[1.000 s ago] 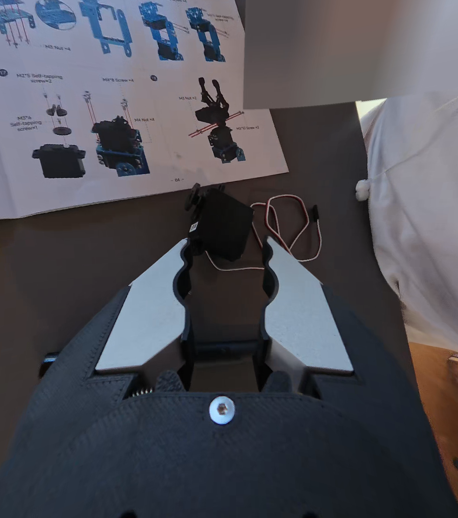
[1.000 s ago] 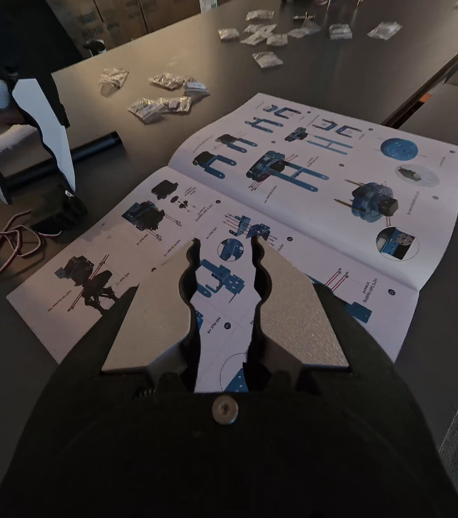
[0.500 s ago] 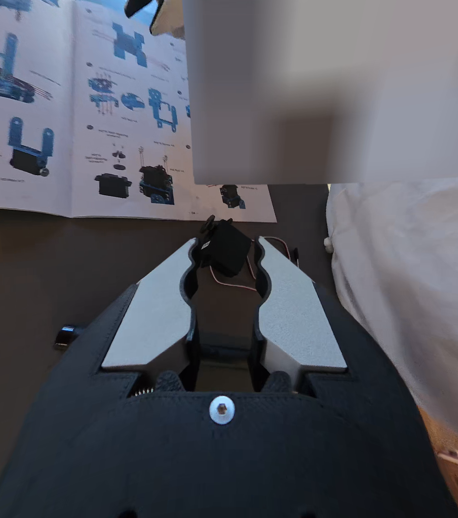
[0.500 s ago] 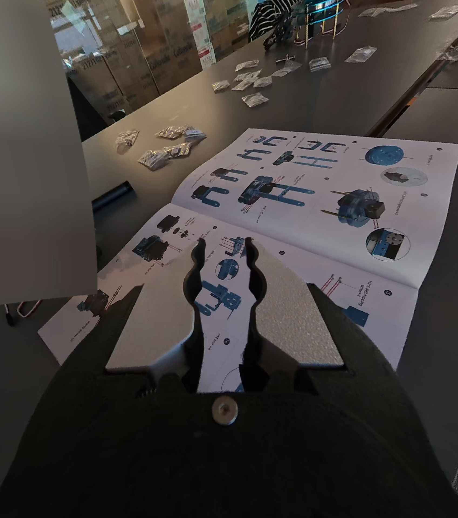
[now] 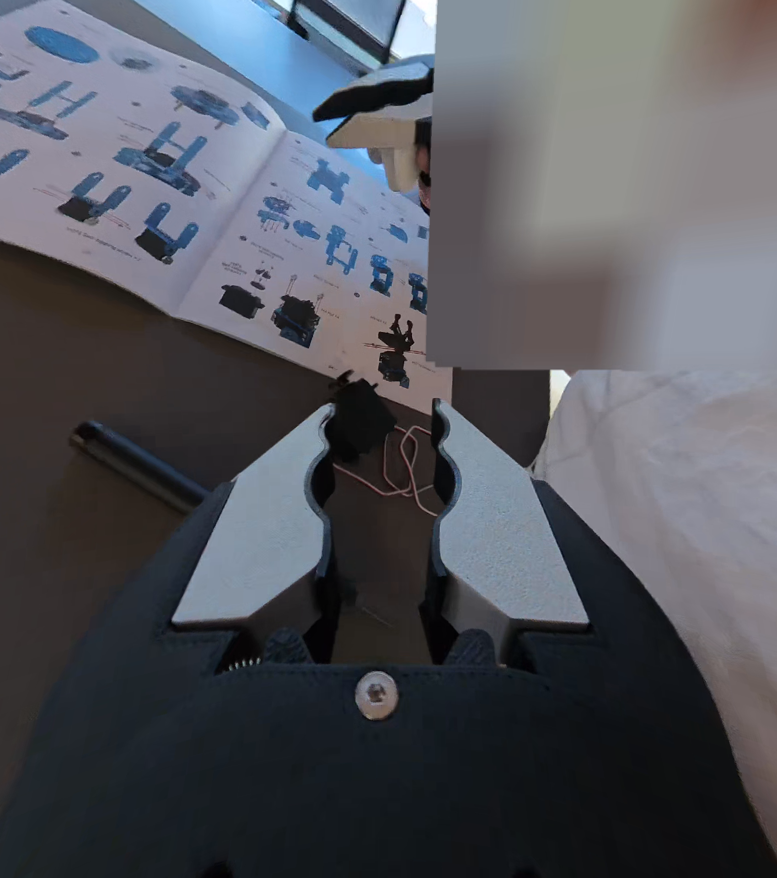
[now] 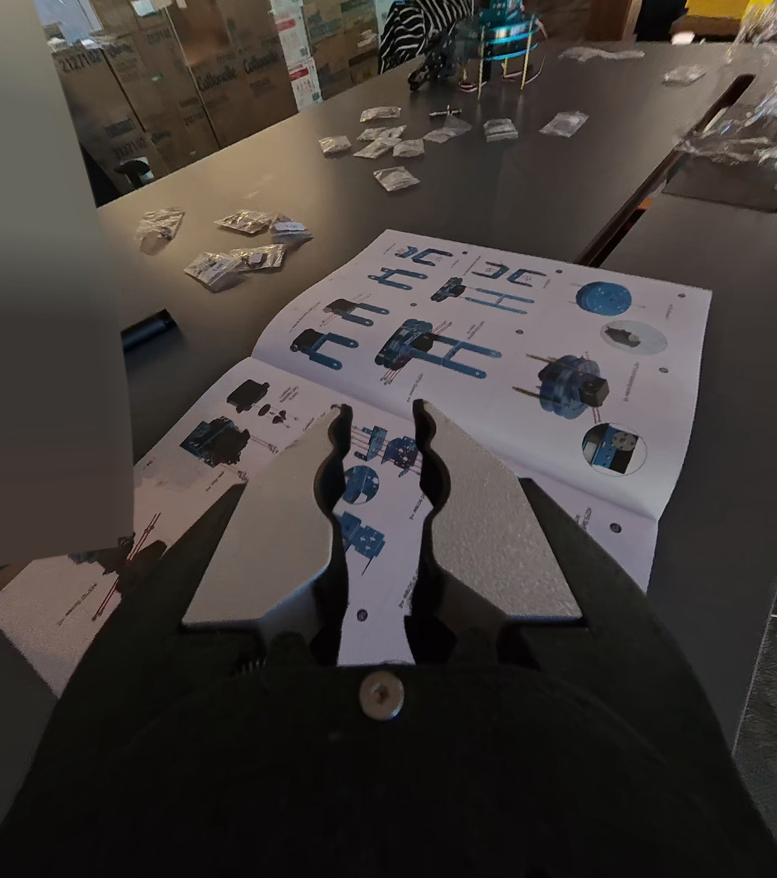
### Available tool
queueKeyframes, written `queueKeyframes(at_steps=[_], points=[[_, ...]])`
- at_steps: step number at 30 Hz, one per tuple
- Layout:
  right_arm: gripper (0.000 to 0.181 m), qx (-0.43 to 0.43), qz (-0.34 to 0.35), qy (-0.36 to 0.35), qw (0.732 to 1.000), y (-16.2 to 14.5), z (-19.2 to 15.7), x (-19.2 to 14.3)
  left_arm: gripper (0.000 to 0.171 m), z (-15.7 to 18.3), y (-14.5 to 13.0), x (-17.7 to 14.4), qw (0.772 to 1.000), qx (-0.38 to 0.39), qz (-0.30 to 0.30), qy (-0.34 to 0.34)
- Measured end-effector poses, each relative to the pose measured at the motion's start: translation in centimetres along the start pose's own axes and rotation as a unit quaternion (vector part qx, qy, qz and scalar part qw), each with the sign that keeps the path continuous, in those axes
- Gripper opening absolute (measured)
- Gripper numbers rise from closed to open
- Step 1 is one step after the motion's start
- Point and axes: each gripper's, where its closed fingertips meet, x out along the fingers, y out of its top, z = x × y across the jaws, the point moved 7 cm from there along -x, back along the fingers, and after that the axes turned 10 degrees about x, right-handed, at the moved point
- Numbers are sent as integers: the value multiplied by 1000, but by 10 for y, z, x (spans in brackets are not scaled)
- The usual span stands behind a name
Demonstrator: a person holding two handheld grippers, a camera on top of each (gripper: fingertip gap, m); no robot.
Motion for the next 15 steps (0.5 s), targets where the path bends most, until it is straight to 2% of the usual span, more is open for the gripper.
queueKeyframes(at_steps=[3,7,9,13,15], points=[[28,-31,18,-25,999,3,-4,2,45,13,-10,-17,997,-16,11,78],[45,-61,37,-46,996,7,-6,6,55,32,-26,-38,979,-11,6,202],[49,-78,43,-60,994,6,-5,7,65,41,-36,-39,968,-3,-10,250],[60,-101,67,-77,990,3,-4,9,84,58,-54,-31,953,-14,-10,303],[66,-107,91,-62,988,6,-12,8,91,63,-62,-28,940,-28,-13,339]])
